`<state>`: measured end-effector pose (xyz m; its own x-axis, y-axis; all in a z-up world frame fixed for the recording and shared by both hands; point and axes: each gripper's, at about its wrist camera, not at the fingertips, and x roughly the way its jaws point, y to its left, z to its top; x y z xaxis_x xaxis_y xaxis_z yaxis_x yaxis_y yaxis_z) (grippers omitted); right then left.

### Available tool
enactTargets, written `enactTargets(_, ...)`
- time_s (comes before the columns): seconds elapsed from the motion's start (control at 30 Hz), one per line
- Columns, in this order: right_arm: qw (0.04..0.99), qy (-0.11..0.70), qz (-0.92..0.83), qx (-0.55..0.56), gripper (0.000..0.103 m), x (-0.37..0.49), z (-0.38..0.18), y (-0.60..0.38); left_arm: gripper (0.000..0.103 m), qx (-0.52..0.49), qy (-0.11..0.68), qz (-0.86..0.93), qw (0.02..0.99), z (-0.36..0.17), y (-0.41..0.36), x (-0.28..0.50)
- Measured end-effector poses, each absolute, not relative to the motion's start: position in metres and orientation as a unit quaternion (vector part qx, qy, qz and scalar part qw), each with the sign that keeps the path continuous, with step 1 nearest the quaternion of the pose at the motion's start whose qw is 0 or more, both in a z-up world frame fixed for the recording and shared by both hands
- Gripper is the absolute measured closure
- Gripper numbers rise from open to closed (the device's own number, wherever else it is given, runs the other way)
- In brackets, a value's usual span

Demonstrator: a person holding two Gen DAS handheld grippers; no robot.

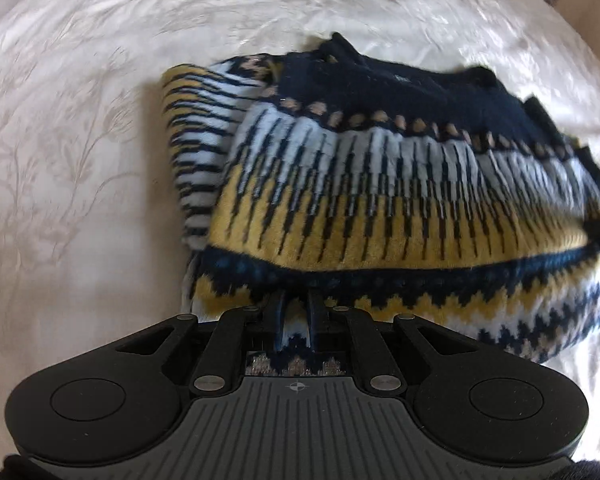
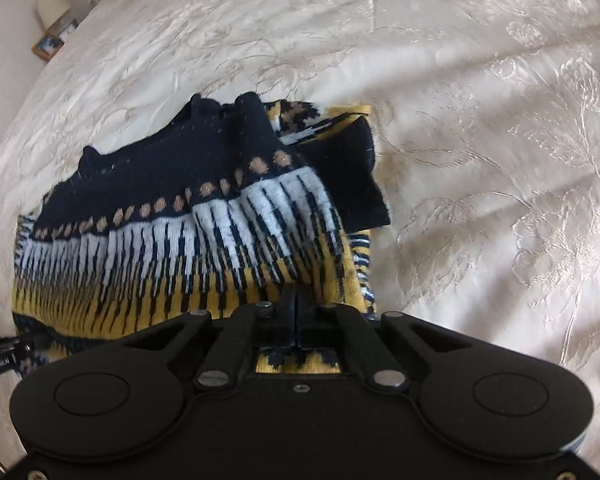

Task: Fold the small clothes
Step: 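Lower the held hem onto the sweater body with both grippers, then open both grippers to release the hem and lift away, then close the left gripper on the navy collar of the sweater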

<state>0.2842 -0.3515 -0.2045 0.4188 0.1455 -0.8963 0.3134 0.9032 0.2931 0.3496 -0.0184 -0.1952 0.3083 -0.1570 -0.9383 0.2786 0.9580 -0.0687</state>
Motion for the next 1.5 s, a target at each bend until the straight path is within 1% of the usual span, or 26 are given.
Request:
enactTargets(0.03, 0.818, 0.536, -0.05, 0.205, 0.102, 0.285, -0.201, -0.35, 0.092, 0.053, 0.575, -0.131, 0.806, -0.193, -0.017, 0.351)
enactTargets(0.1, 0.826, 0.526, -0.042, 0.199, 0.094, 0.285, -0.19, -0.347, 0.092, 0.055, 0.569, -0.125, 0.811, -0.184, -0.018, 0.351)
enactTargets(0.13, 0.832, 0.516, -0.034, 0.201, 0.083, 0.282, -0.185, -0.346, 0.092, 0.054, 0.562, -0.126, 0.815, -0.181, -0.018, 0.349)
enactTargets(0.23, 0.838, 0.502, -0.011, 0.212, 0.082, 0.272, -0.171, -0.342, 0.091, 0.058, 0.55, -0.141, 0.821, -0.174, -0.021, 0.344)
enactTargets(0.4, 0.813, 0.544, -0.013, 0.207, 0.082, 0.254, -0.188, -0.336, 0.091, 0.074, 0.592, -0.119, 0.794, -0.196, -0.013, 0.339)
enactTargets(0.5, 0.797, 0.57, -0.032, 0.195, 0.089, 0.246, -0.203, -0.34, 0.091, 0.071, 0.595, -0.112, 0.793, -0.194, -0.011, 0.336)
enactTargets(0.53, 0.799, 0.568, -0.034, 0.197, 0.089, 0.244, -0.202, -0.341, 0.091, 0.076, 0.598, -0.108, 0.791, -0.191, -0.01, 0.333)
enactTargets(0.6, 0.805, 0.557, -0.036, 0.201, 0.081, 0.241, -0.195, -0.341, 0.091, 0.085, 0.599, -0.099, 0.79, -0.185, -0.014, 0.329)
enactTargets(0.7, 0.816, 0.544, -0.037, 0.194, 0.078, 0.235, -0.181, -0.338, 0.091, 0.082, 0.594, -0.096, 0.795, -0.177, -0.021, 0.32)
enactTargets(0.77, 0.82, 0.538, -0.037, 0.194, 0.068, 0.23, -0.175, -0.335, 0.091, 0.082, 0.589, -0.094, 0.798, -0.173, -0.023, 0.311)
enactTargets(0.8, 0.822, 0.534, -0.036, 0.194, 0.065, 0.227, -0.171, -0.334, 0.091, 0.083, 0.587, -0.094, 0.8, -0.17, -0.025, 0.307)
enactTargets(0.87, 0.825, 0.53, -0.036, 0.192, 0.063, 0.22, -0.167, -0.329, 0.09, 0.087, 0.582, -0.096, 0.803, -0.162, -0.032, 0.3)
enactTargets(0.93, 0.827, 0.528, -0.036, 0.186, 0.063, 0.211, -0.163, -0.325, 0.085, 0.089, 0.578, -0.099, 0.805, -0.157, -0.037, 0.294)
enactTargets(0.97, 0.829, 0.528, -0.037, 0.184, 0.061, 0.207, -0.16, -0.323, 0.082, 0.088, 0.575, -0.101, 0.807, -0.154, -0.039, 0.291)
enactTargets(1.0, 0.83, 0.527, -0.037, 0.182, 0.058, 0.204, -0.158, -0.32, 0.081, 0.087, 0.573, -0.103, 0.809, -0.152, -0.041, 0.288)
enactTargets(1.03, 0.83, 0.526, -0.038, 0.181, 0.053, 0.198, -0.154, -0.319, 0.081, 0.086, 0.571, -0.106, 0.81, -0.15, -0.043, 0.287)
enactTargets(1.07, 0.831, 0.525, -0.039, 0.18, 0.049, 0.194, -0.152, -0.315, 0.078, 0.086, 0.57, -0.11, 0.81, -0.148, -0.045, 0.283)
enactTargets(1.1, 0.831, 0.525, -0.04, 0.179, 0.048, 0.191, -0.151, -0.312, 0.072, 0.086, 0.569, -0.113, 0.81, -0.147, -0.046, 0.28)
enactTargets(1.17, 0.831, 0.527, -0.042, 0.173, 0.041, 0.184, -0.149, -0.305, 0.066, 0.08, 0.566, -0.121, 0.812, -0.143, -0.048, 0.274)
enactTargets(1.2, 0.83, 0.528, -0.043, 0.172, 0.039, 0.18, -0.148, -0.302, 0.06, 0.075, 0.565, -0.126, 0.812, -0.142, -0.05, 0.272)
enactTargets(1.23, 0.831, 0.527, -0.043, 0.173, 0.035, 0.176, -0.147, -0.299, 0.055, 0.073, 0.565, -0.13, 0.812, -0.142, -0.051, 0.27)
enactTargets(1.3, 0.831, 0.525, -0.046, 0.178, 0.025, 0.17, -0.145, -0.293, 0.037, 0.078, 0.565, -0.135, 0.81, -0.141, -0.056, 0.266)
enactTargets(1.37, 0.832, 0.522, -0.05, 0.184, 0.016, 0.165, -0.143, -0.289, 0.029, 0.086, 0.564, -0.139, 0.81, -0.14, -0.061, 0.262)
enactTargets(1.4, 0.832, 0.52, -0.05, 0.188, 0.013, 0.163, -0.141, -0.287, 0.029, 0.087, 0.562, -0.142, 0.81, -0.14, -0.063, 0.261)
enactTargets(1.47, 0.831, 0.517, -0.053, 0.196, 0.002, 0.16, -0.139, -0.285, 0.027, 0.088, 0.564, -0.147, 0.808, -0.14, -0.067, 0.261)
enactTargets(1.5, 0.832, 0.515, -0.056, 0.201, 0.002, 0.158, -0.138, -0.284, 0.026, 0.089, 0.564, -0.148, 0.807, -0.139, -0.069, 0.261)
